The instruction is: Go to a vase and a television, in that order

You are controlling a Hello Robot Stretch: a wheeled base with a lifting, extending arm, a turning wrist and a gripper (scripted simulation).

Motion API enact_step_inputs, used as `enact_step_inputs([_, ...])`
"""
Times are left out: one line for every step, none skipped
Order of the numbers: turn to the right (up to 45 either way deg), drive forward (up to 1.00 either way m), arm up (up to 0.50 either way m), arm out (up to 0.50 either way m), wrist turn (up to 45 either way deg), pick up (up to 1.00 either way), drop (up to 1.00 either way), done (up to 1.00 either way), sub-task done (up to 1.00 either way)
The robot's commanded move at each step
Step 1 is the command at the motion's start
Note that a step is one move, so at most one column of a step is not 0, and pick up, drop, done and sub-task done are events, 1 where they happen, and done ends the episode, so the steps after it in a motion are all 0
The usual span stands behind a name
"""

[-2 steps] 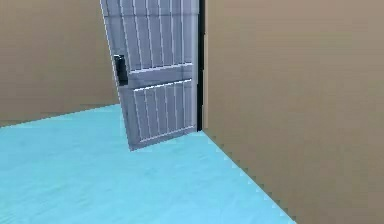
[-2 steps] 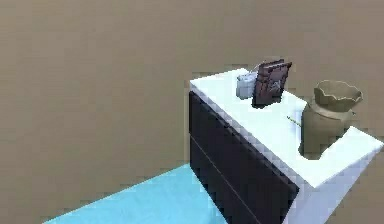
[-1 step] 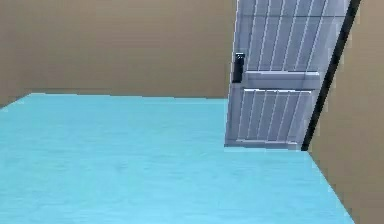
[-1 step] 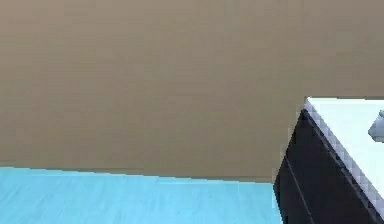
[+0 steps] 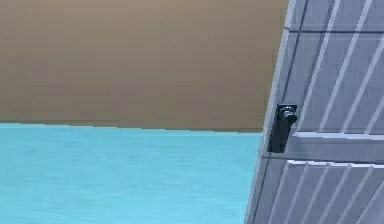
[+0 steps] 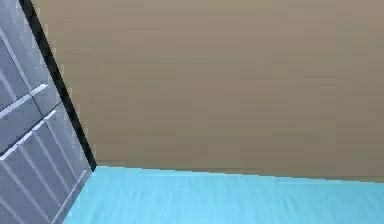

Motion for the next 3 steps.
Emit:
enact_step_inputs([-3.0, 0.0, 0.0, 0.0, 0.0, 0.0, 0.0, 0.0, 0.0])
enact_step_inputs([0.0, 0.45, 0.0, 0.0, 0.0, 0.0, 0.0, 0.0, 0.0])
enact_step_inputs([12.0, 0.0, 0.0, 0.0, 0.0, 0.0, 0.0, 0.0, 0.0])
